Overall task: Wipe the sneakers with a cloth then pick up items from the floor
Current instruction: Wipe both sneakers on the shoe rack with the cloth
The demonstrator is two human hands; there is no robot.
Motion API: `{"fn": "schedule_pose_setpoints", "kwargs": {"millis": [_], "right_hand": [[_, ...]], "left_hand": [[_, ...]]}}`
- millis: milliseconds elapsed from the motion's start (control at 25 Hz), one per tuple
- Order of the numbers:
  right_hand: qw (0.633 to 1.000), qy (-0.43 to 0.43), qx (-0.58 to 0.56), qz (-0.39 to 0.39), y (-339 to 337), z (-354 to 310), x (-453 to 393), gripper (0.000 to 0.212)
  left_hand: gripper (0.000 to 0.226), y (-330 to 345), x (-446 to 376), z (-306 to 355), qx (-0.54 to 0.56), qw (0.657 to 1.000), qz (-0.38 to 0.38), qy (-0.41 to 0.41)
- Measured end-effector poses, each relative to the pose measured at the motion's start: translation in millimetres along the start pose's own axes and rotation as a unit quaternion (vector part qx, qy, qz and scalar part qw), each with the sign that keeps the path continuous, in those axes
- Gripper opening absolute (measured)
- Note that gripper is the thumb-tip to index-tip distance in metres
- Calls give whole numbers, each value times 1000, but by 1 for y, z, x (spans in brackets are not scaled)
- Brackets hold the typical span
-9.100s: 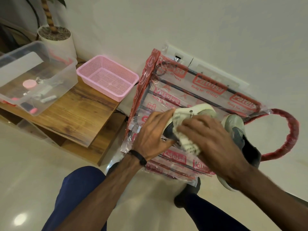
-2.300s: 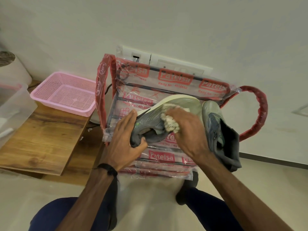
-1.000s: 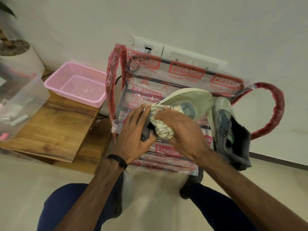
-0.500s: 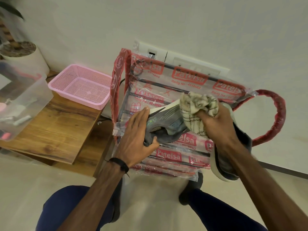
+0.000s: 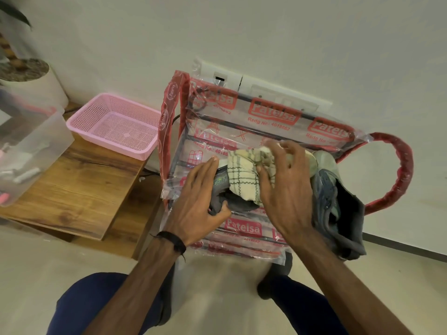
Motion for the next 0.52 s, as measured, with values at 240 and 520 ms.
{"fn": "schedule_pose_setpoints", "kwargs": {"millis": [240,520], "right_hand": [[963,-212,8,-168,7,-3,34,45],[954,-202,38,-218,15,10,27,75]], "left_hand": [[94,1,0,1,2,1000,-5,5],[94,0,-2,2,4,1000,3,9]]}}
Point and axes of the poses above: each hand's wrist, its own x-axis away from the middle knuckle, its own y-axis out of the palm, z = x × y, the point moved 3 cm from there along -x, towards the middle knuckle, and after that the axes turned 9 degrees about y, right-handed, at the moved point
